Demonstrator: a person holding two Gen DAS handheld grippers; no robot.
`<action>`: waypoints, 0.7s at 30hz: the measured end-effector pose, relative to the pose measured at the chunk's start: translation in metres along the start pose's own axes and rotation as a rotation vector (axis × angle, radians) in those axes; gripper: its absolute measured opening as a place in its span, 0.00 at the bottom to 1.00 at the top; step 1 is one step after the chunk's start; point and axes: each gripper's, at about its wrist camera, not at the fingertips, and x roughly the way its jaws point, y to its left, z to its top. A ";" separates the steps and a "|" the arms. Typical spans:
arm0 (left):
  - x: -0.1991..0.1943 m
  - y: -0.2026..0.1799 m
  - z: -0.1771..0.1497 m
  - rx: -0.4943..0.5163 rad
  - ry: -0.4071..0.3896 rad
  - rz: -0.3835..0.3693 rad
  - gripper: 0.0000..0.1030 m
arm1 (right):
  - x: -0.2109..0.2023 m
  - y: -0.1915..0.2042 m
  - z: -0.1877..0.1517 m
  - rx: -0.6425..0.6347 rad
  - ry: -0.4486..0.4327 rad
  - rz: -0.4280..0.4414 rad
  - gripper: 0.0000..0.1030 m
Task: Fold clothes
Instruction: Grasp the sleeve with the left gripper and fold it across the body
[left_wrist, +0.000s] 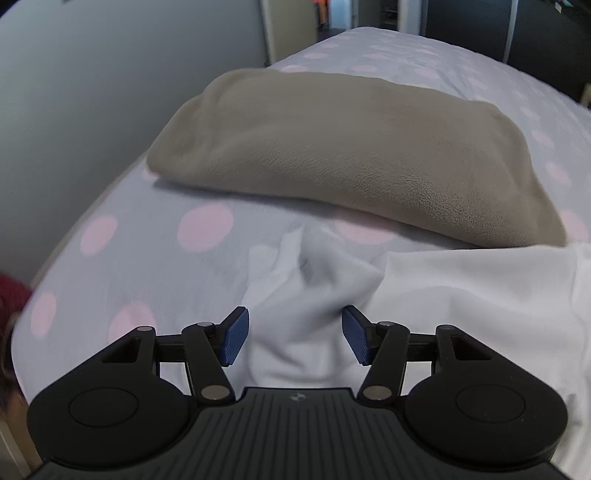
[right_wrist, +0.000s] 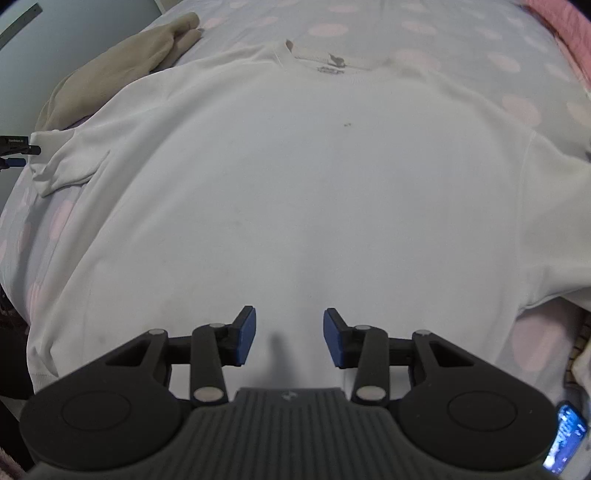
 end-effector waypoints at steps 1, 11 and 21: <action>0.001 -0.003 0.001 0.020 -0.008 0.001 0.42 | 0.004 -0.003 0.001 0.015 0.002 0.001 0.43; -0.054 0.007 0.041 -0.070 -0.147 -0.008 0.05 | 0.009 -0.015 -0.002 0.077 0.007 0.003 0.43; -0.136 -0.035 0.119 0.019 -0.207 0.053 0.05 | -0.016 -0.012 -0.005 0.079 -0.050 0.016 0.43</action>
